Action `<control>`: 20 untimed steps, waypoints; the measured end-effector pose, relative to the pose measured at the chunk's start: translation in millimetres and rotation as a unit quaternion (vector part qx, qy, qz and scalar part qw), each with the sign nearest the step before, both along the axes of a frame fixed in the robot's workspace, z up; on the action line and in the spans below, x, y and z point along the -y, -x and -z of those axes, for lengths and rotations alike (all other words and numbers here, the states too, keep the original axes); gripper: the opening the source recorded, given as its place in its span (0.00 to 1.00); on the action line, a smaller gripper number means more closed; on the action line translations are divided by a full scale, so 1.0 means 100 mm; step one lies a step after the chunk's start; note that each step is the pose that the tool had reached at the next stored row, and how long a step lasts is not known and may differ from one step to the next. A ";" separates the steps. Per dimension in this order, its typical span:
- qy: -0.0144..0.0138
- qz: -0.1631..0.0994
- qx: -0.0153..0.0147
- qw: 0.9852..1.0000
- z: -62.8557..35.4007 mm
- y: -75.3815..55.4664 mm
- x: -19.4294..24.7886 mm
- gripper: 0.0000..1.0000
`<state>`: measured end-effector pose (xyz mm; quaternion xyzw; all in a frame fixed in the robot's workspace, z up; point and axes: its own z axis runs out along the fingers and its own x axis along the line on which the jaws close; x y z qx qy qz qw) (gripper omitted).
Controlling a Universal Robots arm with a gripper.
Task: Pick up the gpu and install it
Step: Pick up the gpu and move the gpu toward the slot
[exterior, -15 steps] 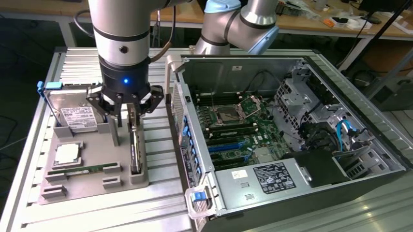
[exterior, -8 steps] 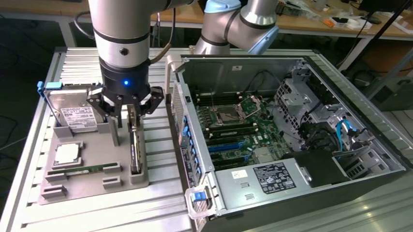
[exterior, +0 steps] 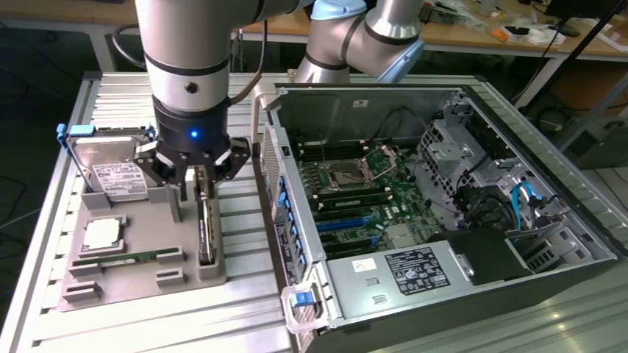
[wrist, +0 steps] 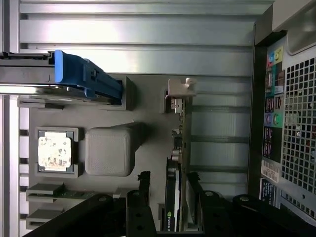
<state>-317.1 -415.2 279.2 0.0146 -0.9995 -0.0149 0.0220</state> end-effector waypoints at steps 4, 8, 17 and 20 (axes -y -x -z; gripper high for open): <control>0.000 -0.003 -0.001 1.000 0.032 -0.07 0.040 0.42; 0.000 -0.007 -0.001 1.000 0.074 -0.09 0.095 0.42; 0.000 -0.016 -0.001 1.000 0.200 -0.09 0.220 0.42; 0.000 -0.018 -0.001 1.000 0.255 -0.08 0.221 0.42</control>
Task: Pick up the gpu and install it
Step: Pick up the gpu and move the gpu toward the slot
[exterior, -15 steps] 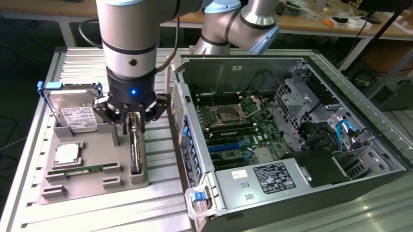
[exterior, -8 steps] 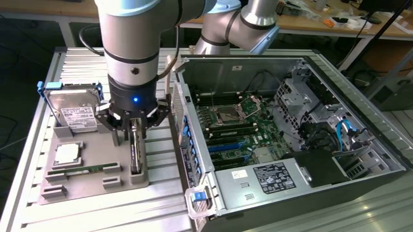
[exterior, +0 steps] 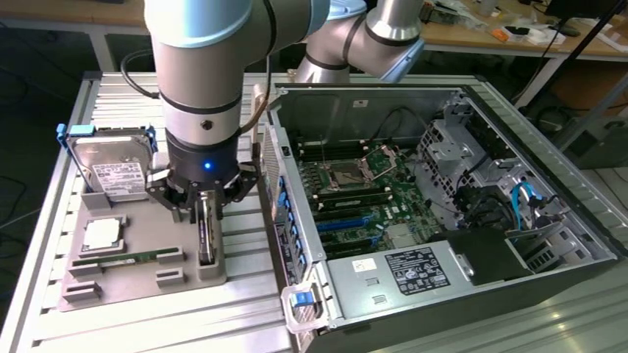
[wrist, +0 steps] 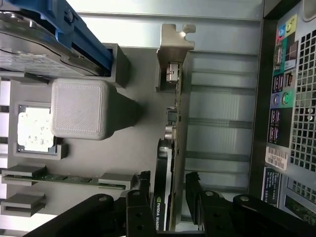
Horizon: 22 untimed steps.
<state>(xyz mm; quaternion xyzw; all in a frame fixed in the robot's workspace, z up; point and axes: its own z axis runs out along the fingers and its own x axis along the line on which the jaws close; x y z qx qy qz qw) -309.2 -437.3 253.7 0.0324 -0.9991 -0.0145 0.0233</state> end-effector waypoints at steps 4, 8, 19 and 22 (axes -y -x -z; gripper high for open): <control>0.000 -0.001 0.000 1.000 0.064 0.02 0.001 0.42; 0.000 -0.003 0.000 1.000 0.097 0.02 0.001 0.42; 0.000 -0.003 0.000 1.000 0.100 0.02 0.000 0.28; 0.000 -0.003 0.000 1.000 0.100 0.02 0.000 0.27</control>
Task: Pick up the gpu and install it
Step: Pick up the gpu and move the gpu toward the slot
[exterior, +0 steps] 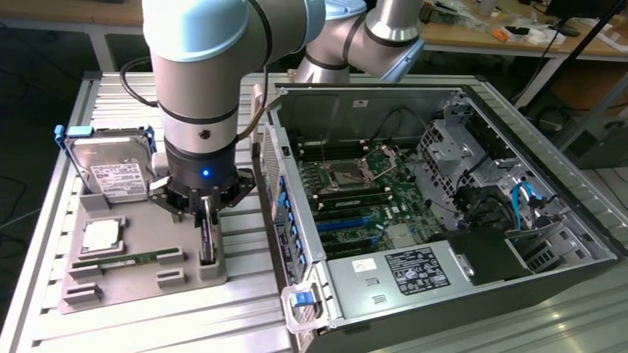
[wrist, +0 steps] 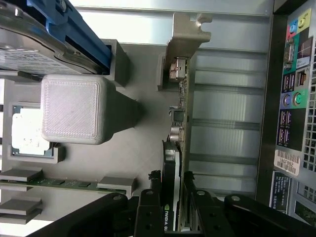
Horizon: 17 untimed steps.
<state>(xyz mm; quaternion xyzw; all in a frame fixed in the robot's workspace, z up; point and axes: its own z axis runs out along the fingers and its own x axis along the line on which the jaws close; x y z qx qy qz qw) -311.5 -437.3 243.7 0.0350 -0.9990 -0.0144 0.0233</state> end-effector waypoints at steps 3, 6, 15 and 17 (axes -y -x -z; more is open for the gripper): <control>0.000 0.000 0.000 1.000 0.000 0.00 0.000 0.27; 0.000 0.000 0.000 1.000 0.000 0.00 0.000 0.27; 0.000 0.000 0.000 1.000 0.000 0.00 0.000 0.27; 0.000 0.000 0.000 1.000 0.000 0.00 0.000 0.27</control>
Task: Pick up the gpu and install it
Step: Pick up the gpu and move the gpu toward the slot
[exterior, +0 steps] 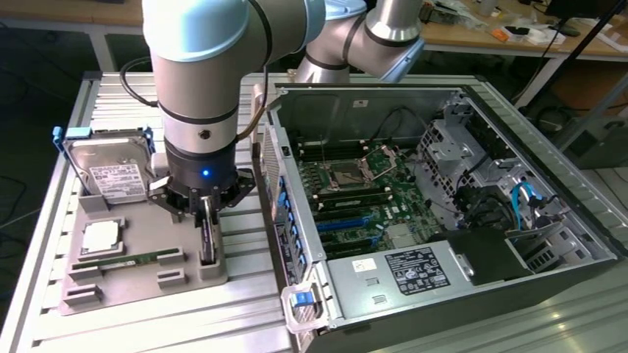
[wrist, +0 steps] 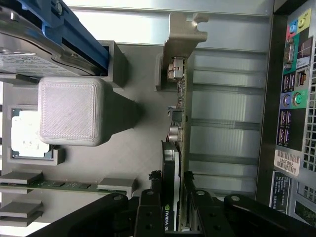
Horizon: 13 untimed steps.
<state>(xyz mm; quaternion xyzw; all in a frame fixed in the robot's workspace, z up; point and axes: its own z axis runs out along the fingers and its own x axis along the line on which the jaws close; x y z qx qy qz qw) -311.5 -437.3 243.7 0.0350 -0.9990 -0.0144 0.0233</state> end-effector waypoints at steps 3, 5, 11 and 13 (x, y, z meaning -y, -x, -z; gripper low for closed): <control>0.000 0.000 0.000 1.000 0.000 0.00 0.000 0.27; 0.000 0.000 0.000 1.000 0.000 0.00 0.000 0.27; 0.000 0.000 0.000 1.000 0.000 0.00 0.000 0.27; 0.000 0.000 0.000 1.000 0.000 0.00 0.000 0.27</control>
